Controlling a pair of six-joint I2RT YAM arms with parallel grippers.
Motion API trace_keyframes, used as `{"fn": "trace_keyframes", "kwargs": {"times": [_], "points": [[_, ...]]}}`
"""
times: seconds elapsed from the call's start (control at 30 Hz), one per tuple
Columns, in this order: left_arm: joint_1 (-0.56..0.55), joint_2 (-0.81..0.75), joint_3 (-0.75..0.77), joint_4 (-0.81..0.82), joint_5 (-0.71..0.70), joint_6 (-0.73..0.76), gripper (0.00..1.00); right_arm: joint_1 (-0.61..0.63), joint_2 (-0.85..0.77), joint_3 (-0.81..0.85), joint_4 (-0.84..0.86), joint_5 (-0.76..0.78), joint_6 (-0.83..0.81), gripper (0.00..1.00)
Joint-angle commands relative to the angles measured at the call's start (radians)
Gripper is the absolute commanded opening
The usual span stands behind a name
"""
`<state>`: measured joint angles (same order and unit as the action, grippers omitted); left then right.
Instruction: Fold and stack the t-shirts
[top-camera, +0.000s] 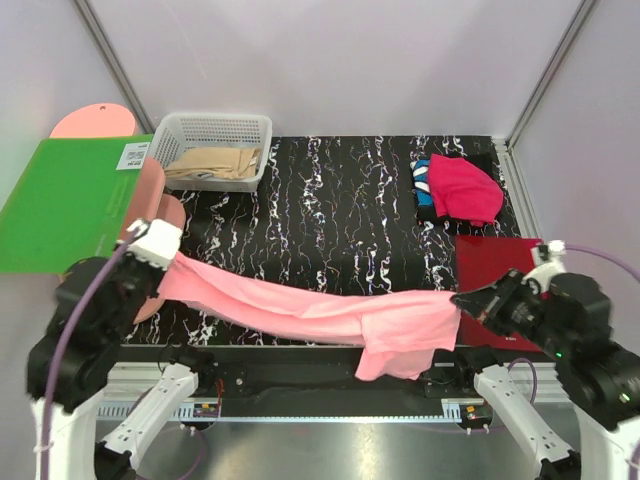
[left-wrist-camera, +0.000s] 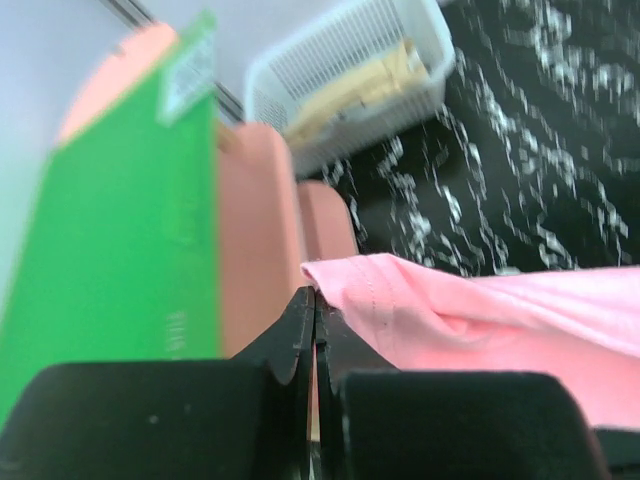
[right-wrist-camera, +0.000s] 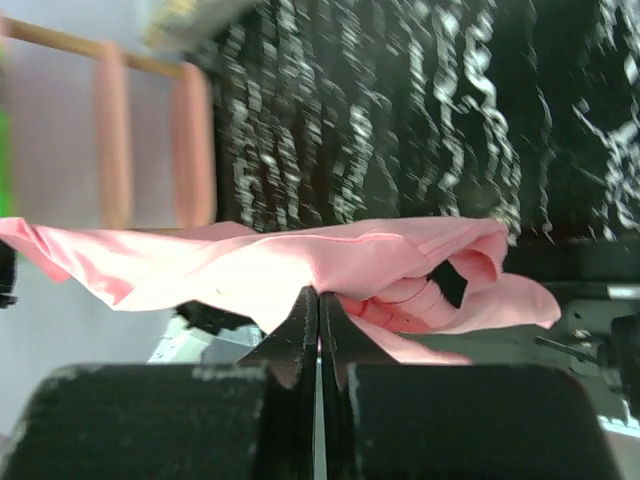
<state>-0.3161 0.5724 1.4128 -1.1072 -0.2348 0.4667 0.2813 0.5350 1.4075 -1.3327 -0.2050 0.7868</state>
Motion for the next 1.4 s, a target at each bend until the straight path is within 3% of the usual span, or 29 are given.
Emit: {"fn": "trace_keyframes", "kwargs": {"times": [0.0,0.1,0.23,0.43,0.6,0.63,0.67,0.7,0.77,0.87,0.97,1.13,1.37], "points": [[0.003,0.033,-0.22,0.032,0.046,0.01,0.0,-0.001,0.0,-0.211,0.015,0.044,0.046,0.0],[0.003,0.114,-0.389,0.167,0.092,0.021,0.0,-0.001,0.065,-0.341,0.157,0.096,0.022,0.0],[0.005,0.313,-0.508,0.419,0.083,0.064,0.0,-0.001,0.236,-0.38,0.34,0.2,-0.049,0.0],[0.017,0.706,-0.436,0.607,0.036,0.102,0.0,-0.004,0.616,-0.326,0.558,0.265,-0.127,0.0],[0.025,0.955,-0.387,0.69,-0.007,0.109,0.01,-0.03,0.769,-0.349,0.662,0.266,-0.132,0.0],[0.026,0.987,-0.368,0.698,-0.032,0.112,0.1,-0.036,0.801,-0.357,0.685,0.265,-0.133,0.0],[0.028,1.015,-0.359,0.699,-0.043,0.112,0.38,-0.039,0.815,-0.358,0.693,0.26,-0.138,0.0],[0.034,1.058,-0.353,0.699,-0.052,0.113,0.52,-0.04,0.826,-0.36,0.701,0.26,-0.141,0.0],[0.038,1.078,-0.351,0.721,-0.098,0.121,0.79,-0.048,0.844,-0.363,0.711,0.256,-0.146,0.0],[0.06,1.048,-0.365,0.753,-0.141,0.13,0.95,-0.054,0.855,-0.361,0.727,0.242,-0.155,0.0],[0.06,0.964,-0.376,0.719,-0.124,0.112,0.97,-0.057,0.869,-0.355,0.733,0.225,-0.158,0.0],[0.022,0.822,-0.42,0.512,0.014,0.006,0.96,-0.059,0.895,-0.366,0.745,0.22,-0.172,0.0],[-0.052,0.615,-0.561,0.429,0.063,-0.069,0.97,-0.059,0.959,-0.351,0.753,0.208,-0.181,0.0]]}}
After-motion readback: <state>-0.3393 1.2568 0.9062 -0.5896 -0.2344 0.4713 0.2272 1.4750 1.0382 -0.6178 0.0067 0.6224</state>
